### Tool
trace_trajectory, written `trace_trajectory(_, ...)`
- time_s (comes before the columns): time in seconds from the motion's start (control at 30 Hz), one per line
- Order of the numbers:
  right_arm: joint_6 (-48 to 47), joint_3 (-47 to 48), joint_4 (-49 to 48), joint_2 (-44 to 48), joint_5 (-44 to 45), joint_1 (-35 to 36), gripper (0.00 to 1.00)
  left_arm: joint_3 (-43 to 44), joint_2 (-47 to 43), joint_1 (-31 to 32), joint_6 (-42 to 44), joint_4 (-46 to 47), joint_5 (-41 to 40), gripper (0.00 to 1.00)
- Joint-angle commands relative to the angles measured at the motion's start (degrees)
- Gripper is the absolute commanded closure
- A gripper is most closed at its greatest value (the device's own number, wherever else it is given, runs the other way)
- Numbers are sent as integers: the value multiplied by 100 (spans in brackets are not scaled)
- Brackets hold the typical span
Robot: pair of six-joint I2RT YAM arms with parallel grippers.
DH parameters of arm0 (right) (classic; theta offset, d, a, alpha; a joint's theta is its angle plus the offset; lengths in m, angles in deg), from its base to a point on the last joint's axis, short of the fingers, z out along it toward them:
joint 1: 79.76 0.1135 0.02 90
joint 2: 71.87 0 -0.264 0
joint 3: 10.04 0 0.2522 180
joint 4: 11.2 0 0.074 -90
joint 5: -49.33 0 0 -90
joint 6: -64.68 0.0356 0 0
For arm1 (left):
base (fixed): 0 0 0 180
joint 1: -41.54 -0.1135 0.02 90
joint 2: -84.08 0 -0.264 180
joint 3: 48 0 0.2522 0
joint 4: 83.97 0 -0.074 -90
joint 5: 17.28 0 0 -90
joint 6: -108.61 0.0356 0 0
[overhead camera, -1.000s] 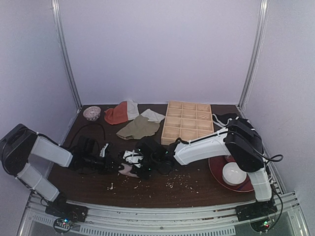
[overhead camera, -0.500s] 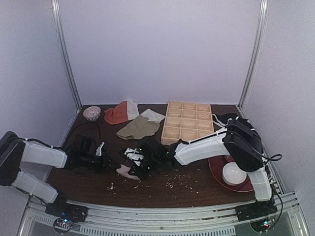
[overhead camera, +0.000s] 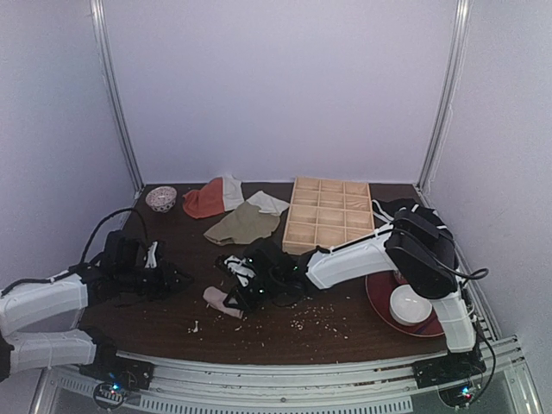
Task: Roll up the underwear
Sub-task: Roll the underwear at the center of the board.
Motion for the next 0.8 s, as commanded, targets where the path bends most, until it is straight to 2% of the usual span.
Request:
trace_trajectory(0.0,350,27,476,-337,6,2,100,-417,-586,13,-730,-197,-83,70)
trace_trajectory(0.1,346,28,540,-302,163,47,100,-552,-908,217,-1101,-344,-220,70)
trace_trajectory(0.23,375,38,577,-307,287,115,100,-521,-1026,911,-1677,-487,-824,69)
trace_trajectory(0.3,417,5,534,-295,317,129,100,-591,-926,1190,-2046,-298,-982,63)
trace_trajectory(0.4,474,5,530,-291,384,155,100,-665,-807,1516,-2526,-146,-1292,60)
trace_trajectory(0.47,494,17,552,-286,420,175,100,-635,-786,1705,-2714,-292,-1587,53)
trace_trajectory(0.6,504,28,594,-261,467,190,100,-719,-612,1912,-3042,-131,-1786,48)
trace_trajectory(0.7,530,-7,574,-223,515,203,100,-724,-371,2066,-3201,148,-1962,36)
trace_trajectory(0.77,550,-33,536,-200,534,199,100,-773,-186,2120,-3314,450,-2073,36)
